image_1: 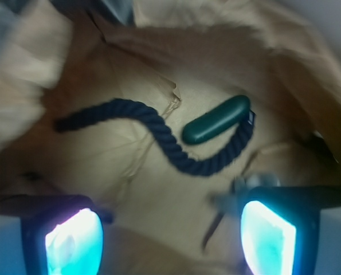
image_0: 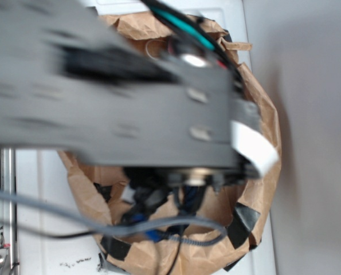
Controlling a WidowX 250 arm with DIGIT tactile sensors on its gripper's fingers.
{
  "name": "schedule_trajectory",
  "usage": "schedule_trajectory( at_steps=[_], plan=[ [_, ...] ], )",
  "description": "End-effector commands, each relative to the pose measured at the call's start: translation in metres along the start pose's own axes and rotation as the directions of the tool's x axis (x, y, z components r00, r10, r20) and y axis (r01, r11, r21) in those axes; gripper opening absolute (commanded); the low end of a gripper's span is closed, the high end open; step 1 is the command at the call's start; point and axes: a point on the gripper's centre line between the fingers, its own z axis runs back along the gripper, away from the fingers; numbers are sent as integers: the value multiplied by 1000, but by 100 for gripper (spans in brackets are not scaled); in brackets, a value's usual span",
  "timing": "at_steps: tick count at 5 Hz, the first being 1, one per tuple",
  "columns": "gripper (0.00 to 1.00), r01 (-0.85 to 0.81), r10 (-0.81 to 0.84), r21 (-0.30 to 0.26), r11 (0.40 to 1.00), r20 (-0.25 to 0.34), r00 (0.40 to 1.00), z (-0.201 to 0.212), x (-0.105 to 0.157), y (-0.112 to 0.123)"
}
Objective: Grab the blue rope.
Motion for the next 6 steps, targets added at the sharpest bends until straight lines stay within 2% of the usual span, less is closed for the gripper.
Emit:
schedule_trajectory(
  at_steps=[1,4,6],
  plan=[
    [100,-89,89,-7,996,51,995,5,26,28],
    [100,-89,89,-7,996,51,995,5,26,28],
    [100,57,-63,44,997,142,988,-37,2,26]
  ],
)
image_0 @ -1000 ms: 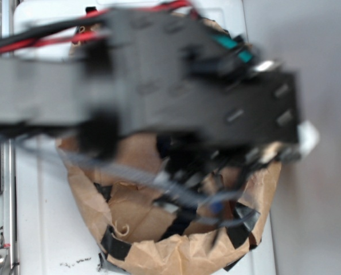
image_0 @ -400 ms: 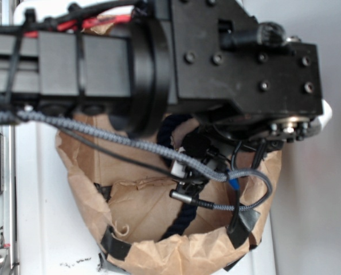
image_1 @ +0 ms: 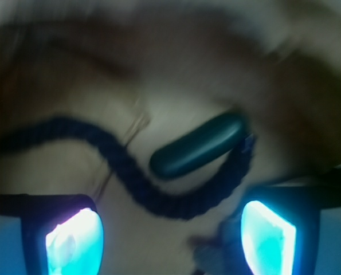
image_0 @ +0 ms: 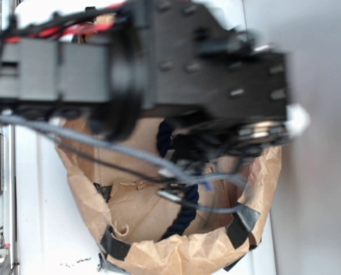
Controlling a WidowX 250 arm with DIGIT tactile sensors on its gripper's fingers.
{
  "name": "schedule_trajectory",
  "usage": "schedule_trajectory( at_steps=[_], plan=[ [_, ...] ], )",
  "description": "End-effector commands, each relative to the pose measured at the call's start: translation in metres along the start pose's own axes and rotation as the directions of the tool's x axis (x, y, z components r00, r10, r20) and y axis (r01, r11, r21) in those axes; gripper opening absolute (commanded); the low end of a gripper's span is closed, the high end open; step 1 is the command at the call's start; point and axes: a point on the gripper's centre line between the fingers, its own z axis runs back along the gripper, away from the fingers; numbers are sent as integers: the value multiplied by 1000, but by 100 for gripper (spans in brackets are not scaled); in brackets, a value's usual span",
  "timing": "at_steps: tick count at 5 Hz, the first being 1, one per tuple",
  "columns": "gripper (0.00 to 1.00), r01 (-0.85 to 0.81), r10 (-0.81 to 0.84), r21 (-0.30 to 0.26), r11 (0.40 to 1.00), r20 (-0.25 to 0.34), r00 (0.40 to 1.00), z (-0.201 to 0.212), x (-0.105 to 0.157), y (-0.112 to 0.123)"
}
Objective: Grab the blue rope.
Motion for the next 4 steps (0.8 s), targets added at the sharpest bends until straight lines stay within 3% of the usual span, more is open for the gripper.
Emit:
schedule_trajectory(
  at_steps=[1,4],
  plan=[
    [100,95,-107,102,990,120,987,-10,-19,-4],
    [100,153,-162,100,983,91,983,-35,33,-45]
  ],
)
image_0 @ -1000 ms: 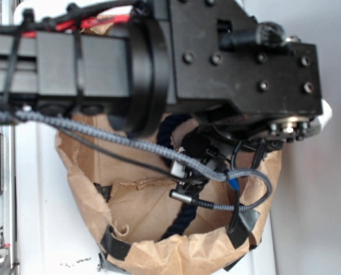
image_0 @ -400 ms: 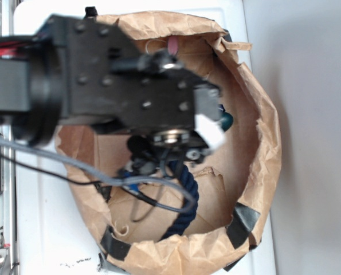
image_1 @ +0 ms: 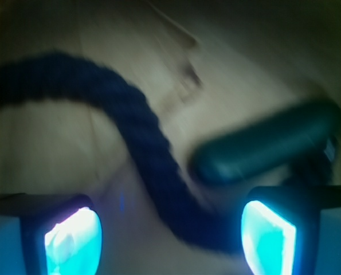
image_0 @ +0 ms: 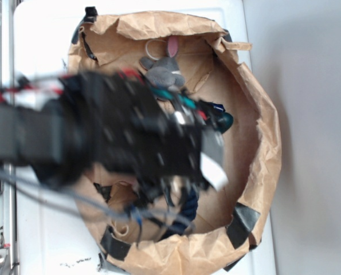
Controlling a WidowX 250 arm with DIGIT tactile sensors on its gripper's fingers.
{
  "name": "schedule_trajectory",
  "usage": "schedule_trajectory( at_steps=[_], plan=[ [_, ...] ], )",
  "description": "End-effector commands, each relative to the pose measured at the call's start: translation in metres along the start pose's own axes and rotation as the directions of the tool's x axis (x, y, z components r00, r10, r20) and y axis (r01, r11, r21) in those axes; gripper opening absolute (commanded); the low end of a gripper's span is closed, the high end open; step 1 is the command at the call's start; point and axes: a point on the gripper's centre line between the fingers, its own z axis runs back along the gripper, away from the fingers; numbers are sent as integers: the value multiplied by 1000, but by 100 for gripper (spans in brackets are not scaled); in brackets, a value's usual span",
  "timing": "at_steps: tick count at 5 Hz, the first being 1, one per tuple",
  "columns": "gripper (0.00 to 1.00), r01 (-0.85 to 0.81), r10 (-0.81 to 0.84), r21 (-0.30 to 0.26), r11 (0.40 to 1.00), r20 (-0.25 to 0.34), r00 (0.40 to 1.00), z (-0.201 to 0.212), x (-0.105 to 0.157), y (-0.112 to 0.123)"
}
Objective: Grab the blue rope.
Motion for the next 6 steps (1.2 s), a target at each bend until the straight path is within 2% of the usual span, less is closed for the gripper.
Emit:
schedule_trajectory(
  at_steps=[1,2,3,4,6],
  plan=[
    [100,58,-58,3,998,66,996,4,36,-18],
    [100,72,-74,27,997,54,996,-20,38,-14],
    [93,88,-88,8,996,68,994,-28,24,-6],
    [0,55,-55,-5,998,85,995,-29,12,7],
    [0,16,-15,-4,1000,109,994,-16,3,12]
  ],
)
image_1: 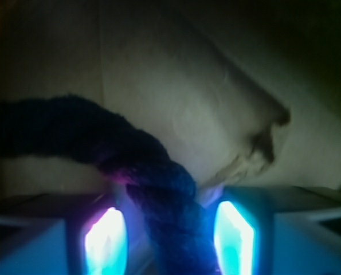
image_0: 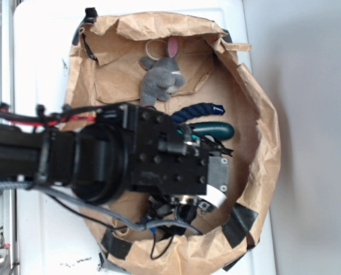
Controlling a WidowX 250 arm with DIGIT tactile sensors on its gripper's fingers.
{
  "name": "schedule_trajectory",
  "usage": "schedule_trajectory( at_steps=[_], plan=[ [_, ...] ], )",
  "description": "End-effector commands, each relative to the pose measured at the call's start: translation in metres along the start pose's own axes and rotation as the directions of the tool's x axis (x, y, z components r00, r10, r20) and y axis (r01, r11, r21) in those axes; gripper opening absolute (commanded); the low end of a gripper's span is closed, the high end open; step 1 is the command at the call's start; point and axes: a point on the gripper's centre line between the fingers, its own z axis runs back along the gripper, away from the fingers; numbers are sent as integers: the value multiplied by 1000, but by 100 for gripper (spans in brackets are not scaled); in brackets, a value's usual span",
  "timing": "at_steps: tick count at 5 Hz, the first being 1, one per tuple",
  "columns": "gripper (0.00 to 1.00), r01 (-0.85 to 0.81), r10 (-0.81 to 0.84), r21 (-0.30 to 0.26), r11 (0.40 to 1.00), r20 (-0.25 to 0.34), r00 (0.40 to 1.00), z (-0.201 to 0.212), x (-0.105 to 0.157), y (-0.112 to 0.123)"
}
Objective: Grab the blue rope.
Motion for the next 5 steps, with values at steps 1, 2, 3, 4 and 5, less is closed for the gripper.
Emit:
schedule_trajectory(
  at_steps=[1,2,3,4,5],
  plan=[
    [0,-213,211,41,976,52,976,60,-7,17],
    [0,-419,418,72,905,17,908,111,-12,28],
    [0,-493,500,155,856,-2,866,139,-20,15],
    [0,-546,565,219,809,-34,824,151,-21,5],
    [0,-591,619,256,765,-39,784,153,-27,-5]
  ],
)
